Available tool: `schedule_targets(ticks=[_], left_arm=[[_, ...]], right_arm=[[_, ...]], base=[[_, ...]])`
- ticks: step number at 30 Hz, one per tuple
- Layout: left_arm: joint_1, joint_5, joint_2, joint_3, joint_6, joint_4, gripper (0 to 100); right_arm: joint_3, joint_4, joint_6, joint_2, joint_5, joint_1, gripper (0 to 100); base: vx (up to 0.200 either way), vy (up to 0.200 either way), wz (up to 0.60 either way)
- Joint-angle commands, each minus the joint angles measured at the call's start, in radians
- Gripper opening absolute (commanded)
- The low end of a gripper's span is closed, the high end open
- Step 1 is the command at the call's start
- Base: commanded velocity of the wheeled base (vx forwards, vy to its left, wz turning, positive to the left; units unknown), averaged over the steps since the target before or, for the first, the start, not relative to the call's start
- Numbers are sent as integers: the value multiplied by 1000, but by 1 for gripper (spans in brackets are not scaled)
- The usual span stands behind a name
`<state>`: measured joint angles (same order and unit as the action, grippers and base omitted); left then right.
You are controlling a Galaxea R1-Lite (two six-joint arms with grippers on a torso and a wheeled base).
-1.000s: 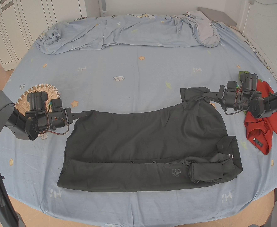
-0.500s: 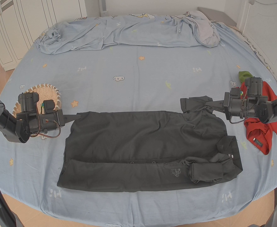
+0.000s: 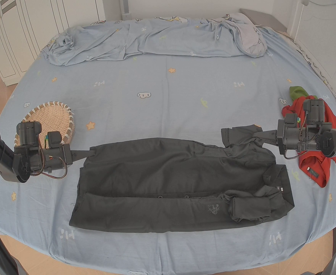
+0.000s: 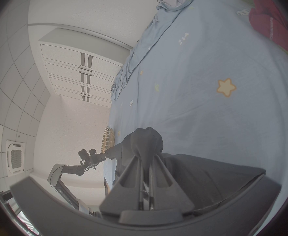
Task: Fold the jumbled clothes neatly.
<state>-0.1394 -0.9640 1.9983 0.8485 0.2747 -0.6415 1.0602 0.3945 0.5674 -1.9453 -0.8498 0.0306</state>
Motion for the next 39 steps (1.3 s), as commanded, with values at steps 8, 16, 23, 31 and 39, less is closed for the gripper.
schedule_targets(ticks=[8,16,23,31,39], left_arm=[[-31,-105,-65,-55,-2,-3,0],[-25,-107,-65,-120,-8,-44,0],[-23,-108,-58,-167,-9,-90,0],[-23,-116,-59,-170,-6,-119,0],[-31,-117,-59,-175,-6,-129,0]], right_arm=[[-103,3,0,69,-29,2,0],[-164,4,-9,72,-29,2,0],[-238,7,-49,86,-29,-1,0],[-279,7,-77,106,-31,-28,0],[-327,7,-118,105,-32,-41,0]], base=[[0,0,0],[0,0,0],[0,0,0],[0,0,0],[0,0,0]])
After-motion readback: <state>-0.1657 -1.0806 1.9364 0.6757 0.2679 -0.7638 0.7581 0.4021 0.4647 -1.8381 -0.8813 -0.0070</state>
